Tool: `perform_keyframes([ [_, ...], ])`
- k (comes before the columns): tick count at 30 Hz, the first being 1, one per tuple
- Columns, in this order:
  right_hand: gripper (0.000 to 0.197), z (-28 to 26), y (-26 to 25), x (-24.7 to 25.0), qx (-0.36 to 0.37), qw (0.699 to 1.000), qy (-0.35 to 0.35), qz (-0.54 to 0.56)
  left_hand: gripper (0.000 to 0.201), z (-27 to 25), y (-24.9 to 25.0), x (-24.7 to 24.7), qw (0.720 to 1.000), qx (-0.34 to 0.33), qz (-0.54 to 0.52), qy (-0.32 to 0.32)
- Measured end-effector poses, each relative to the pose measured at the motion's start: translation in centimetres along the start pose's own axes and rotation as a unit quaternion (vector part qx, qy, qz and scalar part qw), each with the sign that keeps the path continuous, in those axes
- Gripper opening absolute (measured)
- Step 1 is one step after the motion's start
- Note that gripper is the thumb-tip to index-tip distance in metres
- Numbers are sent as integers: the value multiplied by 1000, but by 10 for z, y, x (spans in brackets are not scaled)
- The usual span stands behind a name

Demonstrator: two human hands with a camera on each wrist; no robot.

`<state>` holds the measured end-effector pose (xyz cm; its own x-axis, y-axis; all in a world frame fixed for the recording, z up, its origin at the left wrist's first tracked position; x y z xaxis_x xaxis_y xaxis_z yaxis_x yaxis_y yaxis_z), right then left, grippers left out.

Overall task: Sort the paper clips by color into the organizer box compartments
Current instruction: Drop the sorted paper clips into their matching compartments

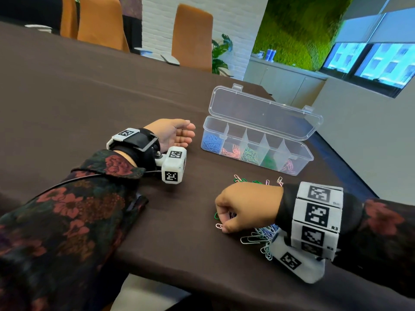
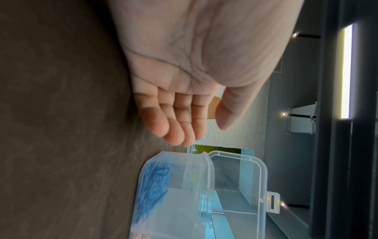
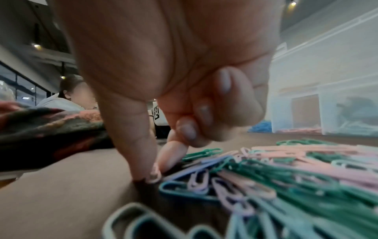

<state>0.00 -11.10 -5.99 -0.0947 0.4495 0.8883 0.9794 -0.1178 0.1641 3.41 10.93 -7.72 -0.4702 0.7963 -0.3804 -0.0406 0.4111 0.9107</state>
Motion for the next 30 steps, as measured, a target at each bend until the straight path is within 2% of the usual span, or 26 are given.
perform_keyframes([
  [3, 29, 0, 3, 0, 9, 999, 13, 31, 21, 0, 0, -1, 1000, 2, -3, 1],
  [5, 24, 0, 11, 0, 1, 993, 26, 116, 21, 0, -1, -1, 1000, 3, -7, 1],
  [6, 18, 0, 18, 1, -3, 981, 36, 193, 21, 0, 0, -1, 1000, 3, -8, 0],
  [7, 13, -1, 25, 4, -5, 953, 55, 297, 21, 0, -1, -1, 1000, 3, -9, -1],
  [8, 13, -3, 34, 7, -11, 906, 80, 415, 21, 0, -1, -1, 1000, 3, -11, -2],
  [10, 21, -4, 57, 11, -40, 776, 139, 614, 21, 0, -1, -2, 1000, 3, -13, -4],
  [12, 22, -7, 75, 11, -69, 670, 179, 717, 21, 1, -1, -1, 1000, 4, -10, -5],
  [14, 27, -8, 83, 9, -73, 603, 181, 773, 21, 1, -1, 0, 1000, 4, -8, -5],
  [15, 29, -7, 84, 7, -67, 592, 167, 786, 21, 1, -1, 0, 1000, 4, -8, -4],
  [16, 29, -5, 83, 6, -62, 599, 148, 785, 21, 1, -1, 0, 1000, 3, -9, -4],
  [17, 27, -3, 80, 5, -54, 625, 126, 768, 21, 1, -1, 0, 1000, 3, -10, -4],
  [18, 23, -2, 76, 4, -44, 671, 103, 733, 21, 1, -1, 0, 1000, 3, -11, -3],
  [19, 19, -1, 71, 4, -33, 737, 81, 671, 21, 1, -1, 0, 1000, 3, -12, -2],
  [21, 12, 0, 56, 8, 2, 892, 48, 449, 21, 1, -1, 0, 1000, 4, -13, 0],
  [22, 13, 1, 49, 8, 20, 943, 33, 329, 20, 2, -1, 0, 1000, 3, -13, 1],
  [23, 12, 3, 43, 6, 33, 972, 18, 233, 20, 1, -1, 0, 1000, 3, -13, 2],
  [25, 12, 6, 35, 3, 41, 989, -5, 139, 20, 1, -1, 0, 1000, 3, -14, 2],
  [30, 18, 11, 33, 1, 45, 994, -1, 97, 20, -1, 0, -1, 1000, 3, -14, 0],
])
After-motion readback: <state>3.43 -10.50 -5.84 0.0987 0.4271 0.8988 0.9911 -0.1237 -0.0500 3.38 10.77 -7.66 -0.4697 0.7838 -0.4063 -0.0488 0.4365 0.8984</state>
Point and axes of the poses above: each hand's wrist, its own z-axis towards the middle knuckle, its own x-axis out of the back of the hand, y = z × x, the point moved 6 cm from there along z, towards the middle knuckle, and after that the axes turned 12 degrees about -z, right-handed, at the moved point
